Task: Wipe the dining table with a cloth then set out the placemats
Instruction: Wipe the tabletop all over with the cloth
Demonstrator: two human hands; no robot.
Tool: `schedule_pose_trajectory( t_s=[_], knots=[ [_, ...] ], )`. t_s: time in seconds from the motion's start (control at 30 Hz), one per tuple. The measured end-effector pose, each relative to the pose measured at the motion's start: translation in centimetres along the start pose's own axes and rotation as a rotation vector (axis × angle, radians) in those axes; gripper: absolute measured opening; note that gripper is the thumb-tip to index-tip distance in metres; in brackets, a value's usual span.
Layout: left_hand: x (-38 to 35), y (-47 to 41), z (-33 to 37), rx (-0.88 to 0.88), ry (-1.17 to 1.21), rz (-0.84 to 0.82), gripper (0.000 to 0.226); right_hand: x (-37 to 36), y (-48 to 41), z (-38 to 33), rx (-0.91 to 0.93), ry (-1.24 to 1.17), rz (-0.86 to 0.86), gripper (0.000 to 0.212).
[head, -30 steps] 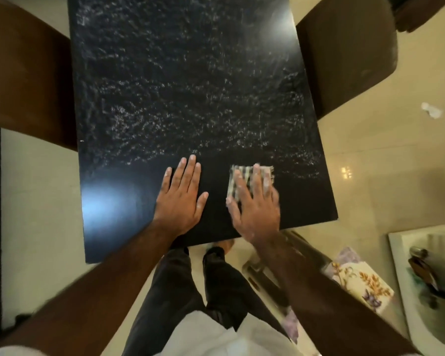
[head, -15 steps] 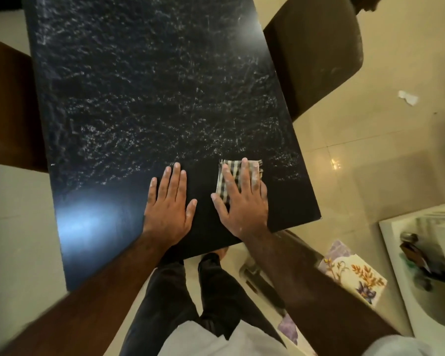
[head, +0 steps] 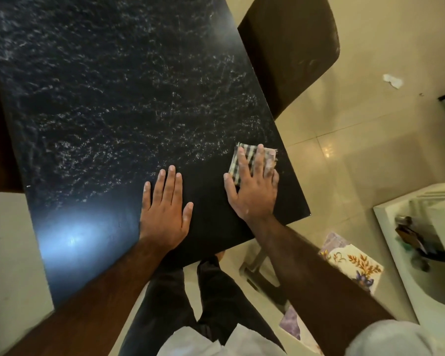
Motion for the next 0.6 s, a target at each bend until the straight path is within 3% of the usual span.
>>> schedule_pose_trajectory(
  t_s=[0.13, 0.3, 0.47, 0.6],
  knots=[
    [0.4, -0.4, 1.0, 0.007, -0.014, 0.005, 0.084, -0.1, 2.7, 1.0, 0.081, 0.013, 0.0, 0.082],
    [0.6, -2.1, 4.0, -0.059, -0.018, -0.006, 0.085, 0.5, 4.6, 5.4, -0.08, 0.015, 0.028, 0.082],
    [0.3, -2.2, 4.2, -0.064, -0.008, 0.019, 0.084, 0.6, -0.1, 5.8, -0.214, -0.002, 0.055, 0.082],
    [0.6, -2.3, 4.3, -0.068, -0.002, 0.028, 0.083, 0.5, -3.2, 3.2, -0.131, -0.004, 0.05, 0.082]
  ],
)
Point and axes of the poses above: each hand's wrist, its own y-axis away from the middle knuckle, its own x-axis out of the back of the hand, z = x × y, the point moved 1 cm from there along -y, towards the middle knuckle, and after that the axes turned 7 degrees about x, right-handed, at the moved point
